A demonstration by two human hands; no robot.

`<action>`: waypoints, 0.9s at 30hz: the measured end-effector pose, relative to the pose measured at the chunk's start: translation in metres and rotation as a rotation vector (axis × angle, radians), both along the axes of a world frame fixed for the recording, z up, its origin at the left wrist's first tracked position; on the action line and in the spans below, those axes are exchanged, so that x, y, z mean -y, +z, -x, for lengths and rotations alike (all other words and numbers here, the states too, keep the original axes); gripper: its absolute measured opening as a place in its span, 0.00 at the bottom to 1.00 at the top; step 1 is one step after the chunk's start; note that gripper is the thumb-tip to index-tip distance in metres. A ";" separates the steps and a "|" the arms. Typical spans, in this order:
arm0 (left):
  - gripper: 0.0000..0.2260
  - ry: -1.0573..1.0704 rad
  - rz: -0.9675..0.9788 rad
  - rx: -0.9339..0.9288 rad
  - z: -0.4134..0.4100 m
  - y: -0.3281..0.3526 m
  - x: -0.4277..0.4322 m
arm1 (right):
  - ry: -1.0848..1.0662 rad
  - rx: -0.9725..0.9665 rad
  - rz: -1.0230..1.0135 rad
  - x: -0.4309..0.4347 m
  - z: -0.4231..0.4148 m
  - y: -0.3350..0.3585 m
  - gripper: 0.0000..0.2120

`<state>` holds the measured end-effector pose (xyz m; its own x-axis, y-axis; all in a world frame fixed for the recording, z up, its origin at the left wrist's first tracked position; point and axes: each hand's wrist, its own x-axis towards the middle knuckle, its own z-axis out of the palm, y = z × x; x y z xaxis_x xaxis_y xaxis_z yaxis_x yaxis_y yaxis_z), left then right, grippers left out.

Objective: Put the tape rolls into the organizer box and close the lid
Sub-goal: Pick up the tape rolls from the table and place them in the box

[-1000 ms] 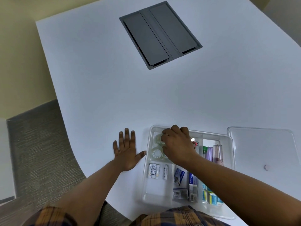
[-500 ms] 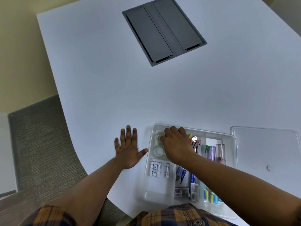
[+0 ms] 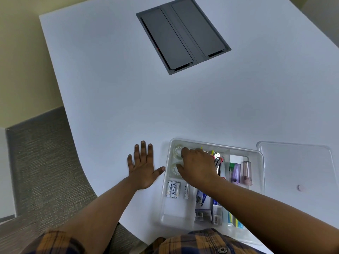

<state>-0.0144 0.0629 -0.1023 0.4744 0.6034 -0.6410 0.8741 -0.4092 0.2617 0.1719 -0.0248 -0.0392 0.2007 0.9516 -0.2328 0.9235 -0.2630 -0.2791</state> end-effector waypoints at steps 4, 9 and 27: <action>0.41 0.001 -0.002 -0.004 0.000 0.001 0.001 | -0.007 0.010 0.026 0.002 0.002 -0.004 0.17; 0.41 0.005 0.004 0.007 0.000 0.001 0.000 | -0.043 0.025 0.038 0.002 -0.009 -0.002 0.13; 0.41 0.014 -0.003 0.000 0.000 0.001 0.002 | 0.009 0.012 0.056 0.018 -0.023 -0.008 0.10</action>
